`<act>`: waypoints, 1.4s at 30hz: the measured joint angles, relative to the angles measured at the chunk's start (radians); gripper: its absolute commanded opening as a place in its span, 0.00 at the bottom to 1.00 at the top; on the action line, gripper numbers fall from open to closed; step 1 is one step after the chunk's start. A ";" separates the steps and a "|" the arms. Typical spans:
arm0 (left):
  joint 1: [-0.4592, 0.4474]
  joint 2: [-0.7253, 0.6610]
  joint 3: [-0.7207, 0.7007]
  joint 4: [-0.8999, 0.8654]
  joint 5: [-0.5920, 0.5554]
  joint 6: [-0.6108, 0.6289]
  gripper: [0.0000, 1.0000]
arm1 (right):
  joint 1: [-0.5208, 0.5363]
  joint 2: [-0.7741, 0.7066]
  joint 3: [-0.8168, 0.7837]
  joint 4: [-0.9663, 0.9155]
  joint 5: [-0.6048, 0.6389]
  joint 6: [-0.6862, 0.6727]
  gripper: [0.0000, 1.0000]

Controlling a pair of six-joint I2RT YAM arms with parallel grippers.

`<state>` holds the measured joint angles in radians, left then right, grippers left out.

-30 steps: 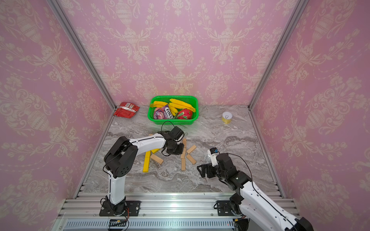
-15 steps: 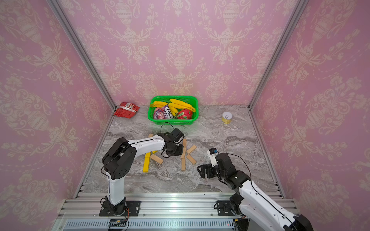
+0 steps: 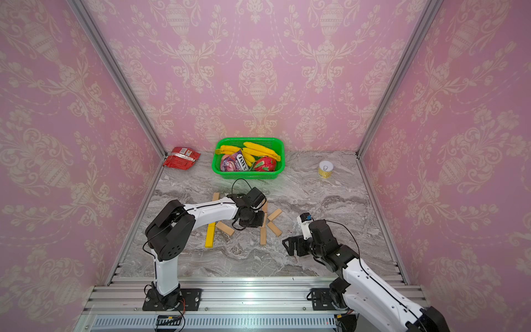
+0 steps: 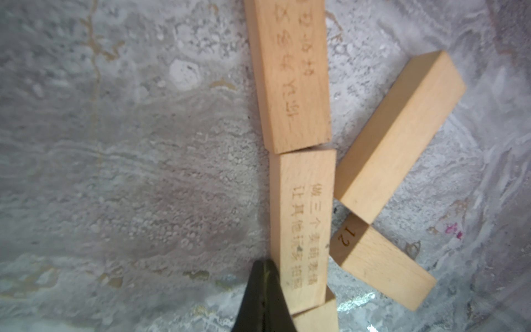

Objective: Assemble the letter k with building blocks
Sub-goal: Adjust the building block at the center of the board.

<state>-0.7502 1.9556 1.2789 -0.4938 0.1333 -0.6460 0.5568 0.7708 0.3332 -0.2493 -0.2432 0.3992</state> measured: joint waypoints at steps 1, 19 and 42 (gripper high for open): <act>-0.001 -0.002 -0.002 0.001 -0.002 -0.001 0.00 | 0.000 0.000 0.000 0.000 -0.002 0.000 1.00; -0.020 -0.011 -0.014 0.000 -0.010 -0.026 0.00 | 0.000 0.002 0.000 0.001 -0.014 0.000 1.00; -0.037 -0.013 -0.016 -0.001 -0.018 -0.029 0.00 | 0.000 0.007 0.000 0.004 -0.022 -0.003 1.00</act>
<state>-0.7872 1.9427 1.2625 -0.4950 0.1150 -0.6746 0.5568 0.7776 0.3332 -0.2455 -0.2653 0.3958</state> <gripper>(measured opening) 0.048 0.998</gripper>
